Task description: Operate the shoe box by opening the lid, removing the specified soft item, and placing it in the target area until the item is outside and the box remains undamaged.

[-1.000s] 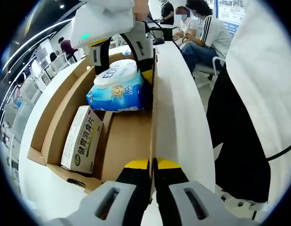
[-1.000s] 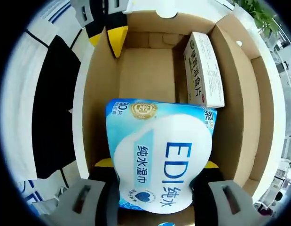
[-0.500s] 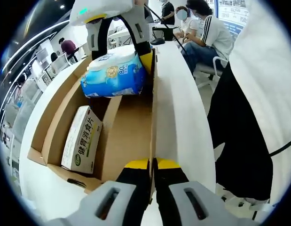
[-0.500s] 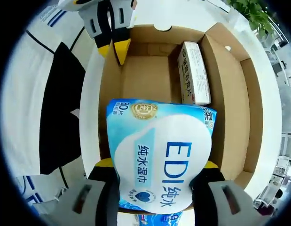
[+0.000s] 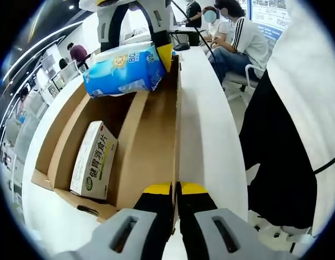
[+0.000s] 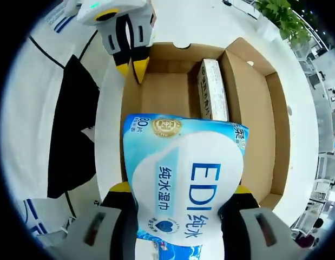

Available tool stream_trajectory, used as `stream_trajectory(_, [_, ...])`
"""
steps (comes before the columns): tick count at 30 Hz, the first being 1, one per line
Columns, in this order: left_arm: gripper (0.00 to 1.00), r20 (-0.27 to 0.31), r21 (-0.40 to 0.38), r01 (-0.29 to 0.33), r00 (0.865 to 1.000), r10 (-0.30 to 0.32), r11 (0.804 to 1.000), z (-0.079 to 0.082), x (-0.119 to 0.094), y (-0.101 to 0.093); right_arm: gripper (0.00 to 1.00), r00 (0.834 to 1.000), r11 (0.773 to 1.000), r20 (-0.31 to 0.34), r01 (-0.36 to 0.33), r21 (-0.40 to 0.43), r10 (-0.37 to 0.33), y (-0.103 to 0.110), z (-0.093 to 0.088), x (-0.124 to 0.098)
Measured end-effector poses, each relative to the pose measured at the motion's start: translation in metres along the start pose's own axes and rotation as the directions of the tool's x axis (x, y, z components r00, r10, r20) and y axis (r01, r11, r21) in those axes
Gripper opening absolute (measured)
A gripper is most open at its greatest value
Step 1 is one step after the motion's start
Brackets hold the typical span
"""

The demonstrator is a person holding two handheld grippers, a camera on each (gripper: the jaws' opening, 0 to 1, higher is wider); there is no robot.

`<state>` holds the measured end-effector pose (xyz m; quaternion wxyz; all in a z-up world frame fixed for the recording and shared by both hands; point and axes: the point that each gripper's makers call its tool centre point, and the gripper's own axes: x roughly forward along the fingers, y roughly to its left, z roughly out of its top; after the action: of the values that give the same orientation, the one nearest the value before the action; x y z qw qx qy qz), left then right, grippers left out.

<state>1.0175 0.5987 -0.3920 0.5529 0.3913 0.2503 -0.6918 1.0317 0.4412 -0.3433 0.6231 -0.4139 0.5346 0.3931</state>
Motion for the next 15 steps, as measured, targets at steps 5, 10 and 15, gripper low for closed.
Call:
stream_trajectory(5, [0.02, 0.003, 0.002, 0.0, 1.0, 0.0, 1.0, -0.001, 0.0, 0.001, 0.6, 1.0, 1.0, -0.008, 0.004, -0.014, -0.004, -0.004, 0.001, -0.008])
stream_trajectory(10, [0.02, 0.004, 0.002, 0.001, 1.0, -0.001, 1.0, 0.0, -0.001, 0.0, 0.6, 1.0, 0.999, -0.02, 0.013, -0.031, -0.014, -0.009, -0.002, -0.017])
stream_trajectory(15, [0.02, 0.006, 0.002, -0.003, 1.0, 0.003, 1.0, 0.0, -0.002, 0.0, 0.6, 1.0, 0.999, -0.026, 0.014, -0.049, -0.015, -0.009, -0.003, -0.021])
